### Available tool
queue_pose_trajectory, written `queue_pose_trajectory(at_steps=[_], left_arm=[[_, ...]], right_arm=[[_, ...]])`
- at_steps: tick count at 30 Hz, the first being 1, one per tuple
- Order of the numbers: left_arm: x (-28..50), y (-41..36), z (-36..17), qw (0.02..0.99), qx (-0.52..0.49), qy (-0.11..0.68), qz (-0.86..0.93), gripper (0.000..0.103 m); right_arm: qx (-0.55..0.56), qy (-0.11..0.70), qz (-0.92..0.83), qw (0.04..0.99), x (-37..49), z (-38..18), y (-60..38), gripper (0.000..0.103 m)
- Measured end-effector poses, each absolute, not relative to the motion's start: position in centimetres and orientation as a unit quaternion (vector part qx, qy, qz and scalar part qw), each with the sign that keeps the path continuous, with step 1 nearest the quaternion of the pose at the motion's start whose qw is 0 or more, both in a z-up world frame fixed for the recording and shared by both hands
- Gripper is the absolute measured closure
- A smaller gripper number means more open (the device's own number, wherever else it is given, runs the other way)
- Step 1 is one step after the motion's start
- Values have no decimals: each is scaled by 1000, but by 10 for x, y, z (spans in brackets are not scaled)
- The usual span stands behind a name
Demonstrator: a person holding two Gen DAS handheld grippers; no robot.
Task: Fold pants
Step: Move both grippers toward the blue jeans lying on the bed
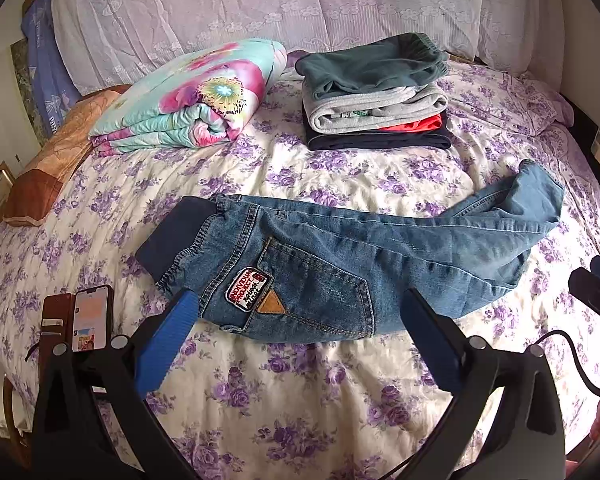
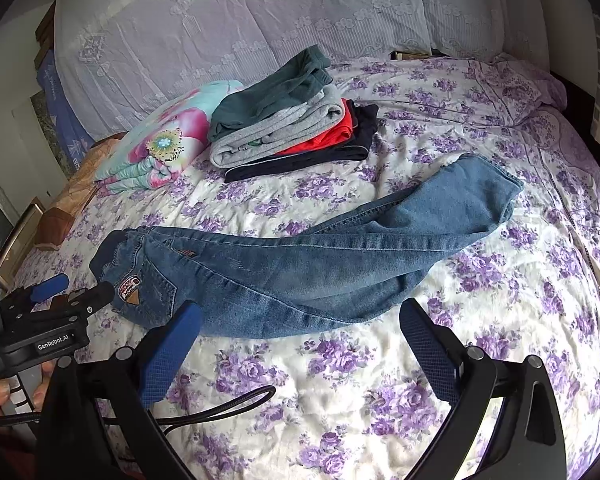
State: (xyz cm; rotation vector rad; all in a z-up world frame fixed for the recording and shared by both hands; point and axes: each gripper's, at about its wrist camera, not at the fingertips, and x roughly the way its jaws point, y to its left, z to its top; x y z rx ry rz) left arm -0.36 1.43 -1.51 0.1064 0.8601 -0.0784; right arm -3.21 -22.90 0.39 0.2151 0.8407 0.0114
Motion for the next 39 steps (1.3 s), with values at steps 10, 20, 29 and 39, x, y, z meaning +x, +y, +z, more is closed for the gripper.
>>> queue_pose_trajectory(at_steps=[10,20,29,39], left_arm=[[0,13,-16,905,51,421,-39,4],[-1,13,-16,905,51,421,-39,4],[0,12,-16,904,51,422,-38,4],[1,12,-16,904,50,423,-38,4]], right_arm=[[103,409,6,907,-32,3,-230,4],[104,411,6,906,-32,1,-230,4],[104,412,6,905,-32,1,-230,4],[104,415,6,904,-32,-1,-231,4]])
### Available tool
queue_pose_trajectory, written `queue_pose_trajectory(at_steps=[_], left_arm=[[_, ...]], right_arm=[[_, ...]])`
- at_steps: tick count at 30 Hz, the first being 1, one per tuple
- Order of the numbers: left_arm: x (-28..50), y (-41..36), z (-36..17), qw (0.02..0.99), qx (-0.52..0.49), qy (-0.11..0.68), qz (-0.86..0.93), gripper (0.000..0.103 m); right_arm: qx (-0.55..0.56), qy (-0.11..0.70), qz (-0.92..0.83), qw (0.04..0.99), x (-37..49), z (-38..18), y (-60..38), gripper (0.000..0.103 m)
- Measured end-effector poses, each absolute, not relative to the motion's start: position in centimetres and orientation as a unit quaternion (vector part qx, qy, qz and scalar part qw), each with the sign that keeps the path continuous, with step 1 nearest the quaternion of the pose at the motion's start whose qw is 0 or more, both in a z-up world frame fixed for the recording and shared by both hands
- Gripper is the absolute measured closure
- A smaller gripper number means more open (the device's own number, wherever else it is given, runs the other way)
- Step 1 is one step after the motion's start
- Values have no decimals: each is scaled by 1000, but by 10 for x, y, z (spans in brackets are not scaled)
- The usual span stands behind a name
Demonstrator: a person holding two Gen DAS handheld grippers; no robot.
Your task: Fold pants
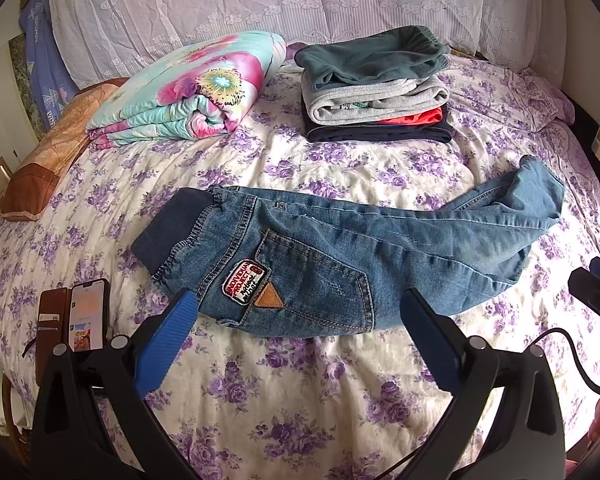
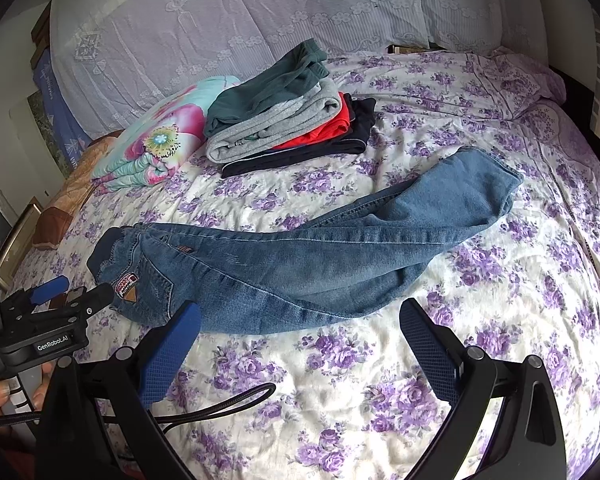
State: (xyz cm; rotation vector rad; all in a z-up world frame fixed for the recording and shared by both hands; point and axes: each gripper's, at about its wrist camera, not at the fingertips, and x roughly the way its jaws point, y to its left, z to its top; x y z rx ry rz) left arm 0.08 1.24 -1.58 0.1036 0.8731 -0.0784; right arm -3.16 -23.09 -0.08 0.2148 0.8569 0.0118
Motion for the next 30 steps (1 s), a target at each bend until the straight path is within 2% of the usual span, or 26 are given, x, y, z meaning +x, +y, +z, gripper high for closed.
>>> queue_pose_trajectory(at_steps=[22,25,30], left_arm=[[11,10,-29,885,43,461,-43,4],[21,16,-43,871,26,489,-46,4],[44,44,-90,805,-78,586,-59,4]], right_arm=[[121,449,5,885,-22,-15,-237,4],[134,463,5,876,-17,-23,-241,4],[175,486,-21,856,-6,-46,-265,4]])
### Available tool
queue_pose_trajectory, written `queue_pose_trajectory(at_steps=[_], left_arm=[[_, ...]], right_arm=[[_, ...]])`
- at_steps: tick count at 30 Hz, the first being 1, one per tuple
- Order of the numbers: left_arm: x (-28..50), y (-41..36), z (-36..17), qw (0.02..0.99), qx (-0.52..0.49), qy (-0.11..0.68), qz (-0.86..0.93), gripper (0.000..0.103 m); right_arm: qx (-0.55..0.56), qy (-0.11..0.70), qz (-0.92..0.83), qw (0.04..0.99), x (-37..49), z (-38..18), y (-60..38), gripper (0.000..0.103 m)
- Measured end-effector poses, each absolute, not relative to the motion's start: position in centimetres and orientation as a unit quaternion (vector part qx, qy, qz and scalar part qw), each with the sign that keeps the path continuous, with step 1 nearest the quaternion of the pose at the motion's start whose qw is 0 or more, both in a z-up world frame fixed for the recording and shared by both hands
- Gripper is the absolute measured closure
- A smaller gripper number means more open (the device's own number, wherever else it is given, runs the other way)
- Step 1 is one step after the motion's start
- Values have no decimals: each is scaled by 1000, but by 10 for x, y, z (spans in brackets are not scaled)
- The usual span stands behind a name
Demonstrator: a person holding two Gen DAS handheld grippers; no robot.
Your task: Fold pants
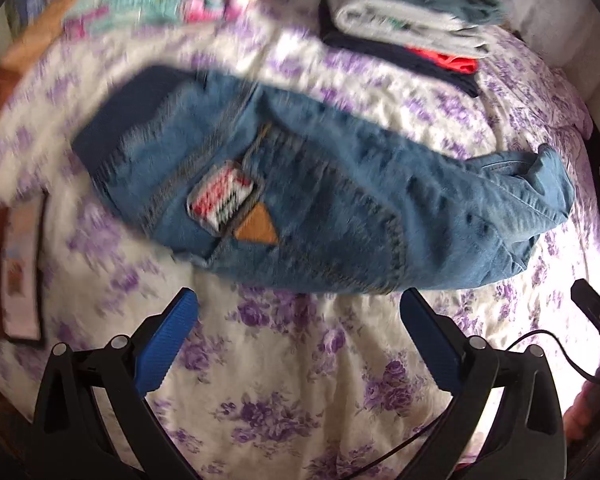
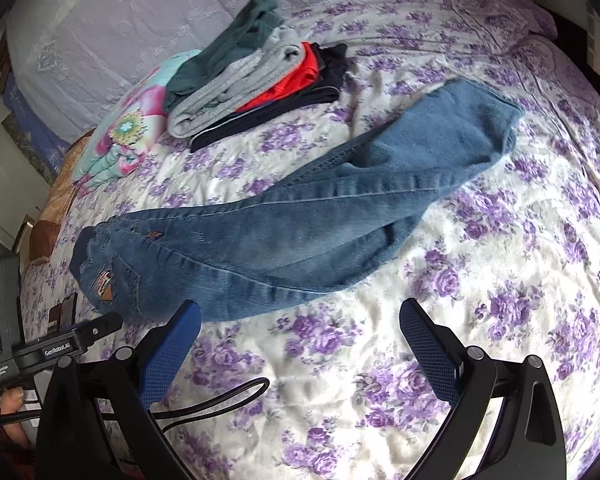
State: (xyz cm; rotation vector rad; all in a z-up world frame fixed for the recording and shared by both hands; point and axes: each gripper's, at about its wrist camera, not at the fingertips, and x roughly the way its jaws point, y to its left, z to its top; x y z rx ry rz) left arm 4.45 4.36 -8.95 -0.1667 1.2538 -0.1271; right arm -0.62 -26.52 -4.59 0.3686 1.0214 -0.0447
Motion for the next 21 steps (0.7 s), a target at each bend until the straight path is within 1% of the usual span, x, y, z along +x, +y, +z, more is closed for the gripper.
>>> queue_pose_trajectory(at_steps=[3,8,13,16,19,21], left_arm=[[52,59,-111,772,-135,618,-57,5],[71,76,-135,729,-231,642,-52,5],[88,70,-134,737,-224,636,-45,5],[96,76,-135,728,-249,637,-53,5],[104,93,-135,719,-294,627,-59,5],[110,114,-136,709,-356,607,-46,5]], right_arm=[[211,493,-55,842,-4,-61,-291,4],[282,495,-93,816,-3,-84,-327,4],[331,475,-104,809,4,-90,-349,4],[345,455,-102,815,14,-91,-361,4],[368,435,-106,815,26,-97,-377,4],[390,420,-100,813,36,-102,-386,4]])
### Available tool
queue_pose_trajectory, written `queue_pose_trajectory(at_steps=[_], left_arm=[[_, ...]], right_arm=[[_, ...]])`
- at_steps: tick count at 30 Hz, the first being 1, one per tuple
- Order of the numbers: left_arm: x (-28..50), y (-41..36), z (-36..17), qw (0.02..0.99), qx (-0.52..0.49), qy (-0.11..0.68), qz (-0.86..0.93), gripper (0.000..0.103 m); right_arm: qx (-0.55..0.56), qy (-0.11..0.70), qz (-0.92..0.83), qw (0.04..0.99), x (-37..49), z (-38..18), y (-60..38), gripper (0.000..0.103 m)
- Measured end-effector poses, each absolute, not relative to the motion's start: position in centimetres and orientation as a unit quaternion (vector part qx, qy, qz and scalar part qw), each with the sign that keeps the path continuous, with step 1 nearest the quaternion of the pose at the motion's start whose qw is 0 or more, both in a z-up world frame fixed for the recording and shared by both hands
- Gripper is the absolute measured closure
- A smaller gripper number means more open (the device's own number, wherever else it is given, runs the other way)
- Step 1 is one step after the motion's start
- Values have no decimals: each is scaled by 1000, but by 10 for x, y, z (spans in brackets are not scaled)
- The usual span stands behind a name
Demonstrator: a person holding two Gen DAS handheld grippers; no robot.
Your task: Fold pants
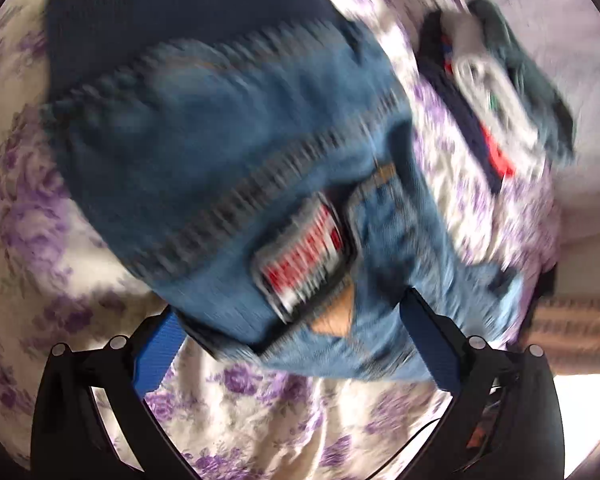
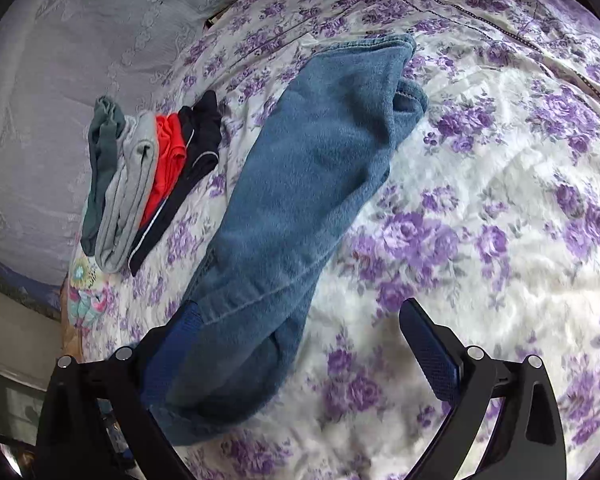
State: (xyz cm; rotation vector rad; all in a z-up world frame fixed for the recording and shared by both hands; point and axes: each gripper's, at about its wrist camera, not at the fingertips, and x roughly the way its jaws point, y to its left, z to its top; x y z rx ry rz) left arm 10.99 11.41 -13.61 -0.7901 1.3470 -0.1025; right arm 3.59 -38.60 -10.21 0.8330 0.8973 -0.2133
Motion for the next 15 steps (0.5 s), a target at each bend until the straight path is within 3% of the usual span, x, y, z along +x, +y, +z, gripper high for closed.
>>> queue_pose_trajectory(at_steps=[4,6,11,15], left_arm=[[116,145,-151,667,-462,584,-23,5],[121,146,-151,664,-467,583,-21,4],[130,112,-139,725,-357,589,-17,4],[126,96,-134,772,-296,562,-27,4]], right_arm=[[398,413,-100,813,64,-104,-390,4],[375,382,-65,842,92,-76,-377,4],[262,324,60,907,164,5,-337,4],[222,321,18,921,149,3,-342,4]])
